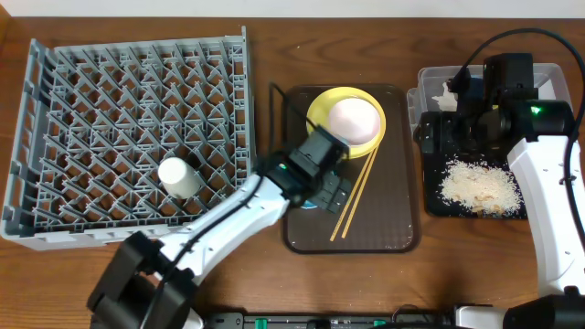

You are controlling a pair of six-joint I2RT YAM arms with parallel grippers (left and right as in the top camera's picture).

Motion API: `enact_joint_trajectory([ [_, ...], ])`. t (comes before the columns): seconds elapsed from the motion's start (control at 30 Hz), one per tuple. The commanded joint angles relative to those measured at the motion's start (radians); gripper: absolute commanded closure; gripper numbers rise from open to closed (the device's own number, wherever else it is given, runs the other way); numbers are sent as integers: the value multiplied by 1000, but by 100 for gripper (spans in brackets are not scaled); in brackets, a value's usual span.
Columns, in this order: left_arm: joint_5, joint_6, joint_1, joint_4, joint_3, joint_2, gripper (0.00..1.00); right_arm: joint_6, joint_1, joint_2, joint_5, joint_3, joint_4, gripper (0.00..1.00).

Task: Sort waste into correct bins and load items into the dishwasher rack
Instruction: 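Grasp the light-blue bowl rim with the left gripper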

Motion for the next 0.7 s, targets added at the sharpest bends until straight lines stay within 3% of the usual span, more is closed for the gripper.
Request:
enact_joint_trajectory([
  [0.0,-29,2,-44,11,20,34,4,16,-13,0,3,2,-2,7],
  [0.27,-29,1,-97,24,20,119,8,16,-13,0,3,2,-2,7],
  [0.67,-29,2,-98,19,20,156,67,16,-13,0,3,2,-4,8],
])
